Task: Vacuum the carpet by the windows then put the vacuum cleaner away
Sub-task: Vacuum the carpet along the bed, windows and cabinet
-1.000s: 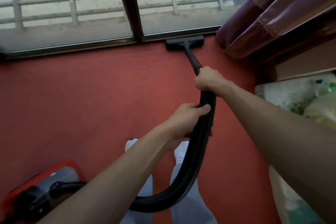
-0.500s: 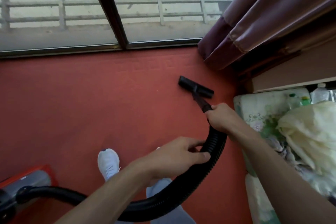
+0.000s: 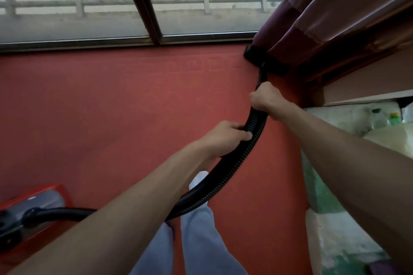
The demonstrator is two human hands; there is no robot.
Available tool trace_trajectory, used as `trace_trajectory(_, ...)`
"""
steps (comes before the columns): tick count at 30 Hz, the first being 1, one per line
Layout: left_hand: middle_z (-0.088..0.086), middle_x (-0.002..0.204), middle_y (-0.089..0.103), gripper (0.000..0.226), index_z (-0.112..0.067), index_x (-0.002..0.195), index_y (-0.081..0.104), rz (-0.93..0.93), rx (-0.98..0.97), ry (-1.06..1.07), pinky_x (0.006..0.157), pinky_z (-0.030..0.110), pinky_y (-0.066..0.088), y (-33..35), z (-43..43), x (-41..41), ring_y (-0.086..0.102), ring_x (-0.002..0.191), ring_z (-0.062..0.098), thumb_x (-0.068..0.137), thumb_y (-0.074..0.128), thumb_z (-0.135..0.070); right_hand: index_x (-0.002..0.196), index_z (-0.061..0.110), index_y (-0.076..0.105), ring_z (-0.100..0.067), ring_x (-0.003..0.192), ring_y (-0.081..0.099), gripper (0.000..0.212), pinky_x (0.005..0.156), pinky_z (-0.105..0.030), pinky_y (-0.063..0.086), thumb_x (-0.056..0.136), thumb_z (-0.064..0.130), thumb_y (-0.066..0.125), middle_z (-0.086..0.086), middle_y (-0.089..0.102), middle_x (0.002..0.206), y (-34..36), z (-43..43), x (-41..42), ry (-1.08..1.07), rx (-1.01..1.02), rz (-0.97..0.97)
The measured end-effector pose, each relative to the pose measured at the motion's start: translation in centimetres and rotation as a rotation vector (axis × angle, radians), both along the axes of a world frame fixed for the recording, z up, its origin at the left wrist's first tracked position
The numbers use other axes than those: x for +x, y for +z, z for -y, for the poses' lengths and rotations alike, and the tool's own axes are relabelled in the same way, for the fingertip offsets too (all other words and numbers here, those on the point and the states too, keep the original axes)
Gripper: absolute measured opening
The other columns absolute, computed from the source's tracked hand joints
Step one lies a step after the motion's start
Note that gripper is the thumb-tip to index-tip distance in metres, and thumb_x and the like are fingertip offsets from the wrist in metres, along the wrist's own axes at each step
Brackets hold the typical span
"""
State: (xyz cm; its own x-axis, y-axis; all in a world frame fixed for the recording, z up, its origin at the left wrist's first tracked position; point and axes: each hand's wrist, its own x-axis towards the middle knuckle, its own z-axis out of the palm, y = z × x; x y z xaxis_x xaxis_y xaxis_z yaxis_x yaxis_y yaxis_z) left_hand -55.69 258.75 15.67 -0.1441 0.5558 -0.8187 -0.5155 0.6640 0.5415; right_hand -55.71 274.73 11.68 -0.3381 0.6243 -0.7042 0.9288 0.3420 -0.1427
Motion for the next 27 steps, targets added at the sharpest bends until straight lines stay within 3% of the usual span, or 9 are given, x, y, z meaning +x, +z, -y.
trace_trajectory(3,0.005,0.086,0.061,0.024,-0.011,0.116,0.068,-0.021,-0.014,0.052,0.068,0.031,0.047,-1.3,0.0,0.3,0.057,0.075,0.019,0.097,0.055,-0.017,0.115,-0.003,0.06,-0.039,0.106,0.062,0.03,0.074,-0.036,0.047,0.095,0.018,0.051,-0.023,0.062,0.121,-1.1,0.4,-1.0,-0.01,0.02,-0.001)
trace_trajectory(8,0.006,0.083,0.06,0.027,-0.01,0.119,0.065,-0.028,0.003,0.076,0.068,0.037,0.049,-1.7,2.8,1.6,0.057,0.073,0.021,0.093,0.059,-0.014,0.122,-0.002,0.057,-0.038,0.111,0.061,0.035,0.087,-0.04,0.051,0.096,0.021,0.052,-0.022,0.059,0.127,-2.0,3.2,-0.5,-0.016,0.031,0.051)
trace_trajectory(11,0.003,0.089,0.068,0.031,-0.014,0.121,0.068,0.05,0.067,0.083,0.072,0.032,0.055,0.0,5.8,1.5,0.065,0.075,0.016,0.09,0.069,-0.014,0.123,0.0,0.057,-0.039,0.109,0.06,0.036,0.081,-0.036,0.048,0.095,0.022,0.052,-0.023,0.059,0.126,-0.4,5.3,0.4,0.086,0.04,0.105)
trace_trajectory(15,0.0,0.087,0.072,0.028,-0.009,0.118,0.07,0.231,0.237,-0.017,0.068,0.026,0.057,3.6,10.8,0.6,0.066,0.075,0.011,0.091,0.07,-0.017,0.12,0.01,0.06,-0.034,0.093,0.061,0.034,0.071,-0.03,0.044,0.091,0.025,0.05,-0.019,0.065,0.115,3.7,9.3,1.9,0.3,0.017,0.153)
trace_trajectory(22,0.023,0.107,0.072,0.031,0.004,0.115,0.069,0.232,0.299,-0.053,0.087,0.046,0.059,7.7,20.4,1.5,0.07,0.094,0.033,0.092,0.07,-0.017,0.108,0.01,0.064,-0.035,0.092,0.067,0.029,0.072,-0.035,0.053,0.088,0.021,0.046,-0.019,0.07,0.102,8.7,20.0,2.2,0.524,-0.162,0.099)
trace_trajectory(27,0.017,0.101,0.073,0.032,0.006,0.114,0.068,0.228,0.28,0.045,0.08,0.038,0.058,8.2,27.5,4.2,0.07,0.091,0.026,0.094,0.067,-0.019,0.116,0.005,0.06,-0.033,0.086,0.063,0.033,0.068,-0.033,0.049,0.089,0.019,0.046,-0.017,0.066,0.102,8.3,27.6,3.2,0.608,-0.249,0.111)
